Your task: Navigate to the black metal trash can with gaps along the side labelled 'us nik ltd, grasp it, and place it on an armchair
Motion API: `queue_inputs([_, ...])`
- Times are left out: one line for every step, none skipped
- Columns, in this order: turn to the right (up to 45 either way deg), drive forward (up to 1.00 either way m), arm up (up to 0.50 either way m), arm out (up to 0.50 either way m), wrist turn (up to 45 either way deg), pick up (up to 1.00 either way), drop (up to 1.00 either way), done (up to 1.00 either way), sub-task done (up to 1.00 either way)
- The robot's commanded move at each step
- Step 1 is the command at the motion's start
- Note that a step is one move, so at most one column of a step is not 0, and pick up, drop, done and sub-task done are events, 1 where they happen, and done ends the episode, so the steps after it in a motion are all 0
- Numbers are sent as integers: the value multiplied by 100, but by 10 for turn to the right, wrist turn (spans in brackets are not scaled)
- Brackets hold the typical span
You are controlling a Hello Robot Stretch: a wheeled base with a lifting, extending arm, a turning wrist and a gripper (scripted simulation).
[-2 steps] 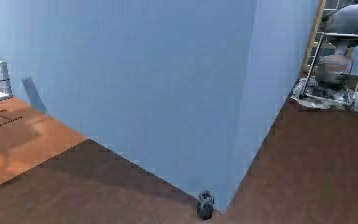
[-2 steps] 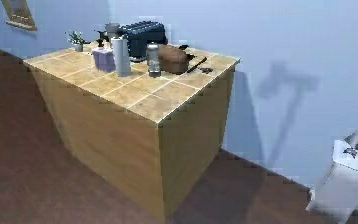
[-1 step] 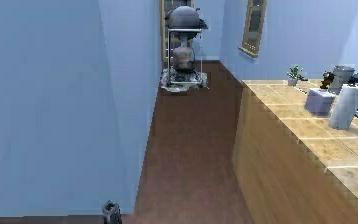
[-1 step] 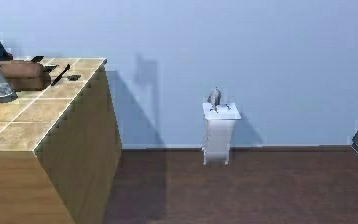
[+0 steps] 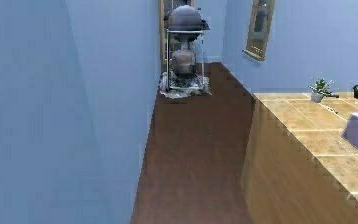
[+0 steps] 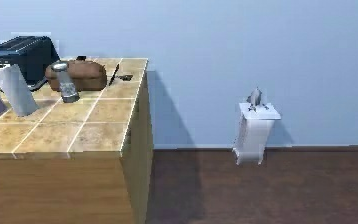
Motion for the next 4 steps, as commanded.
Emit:
queue_inputs([-450, 0, 0, 0, 0, 0, 0, 0, 0])
queue_inputs([-450, 0, 0, 0, 0, 0, 0, 0, 0])
queue_inputs([-300, 0, 0, 0, 0, 0, 0, 0, 0])
queue_inputs([0, 0, 24, 0, 0, 0, 0, 0, 0])
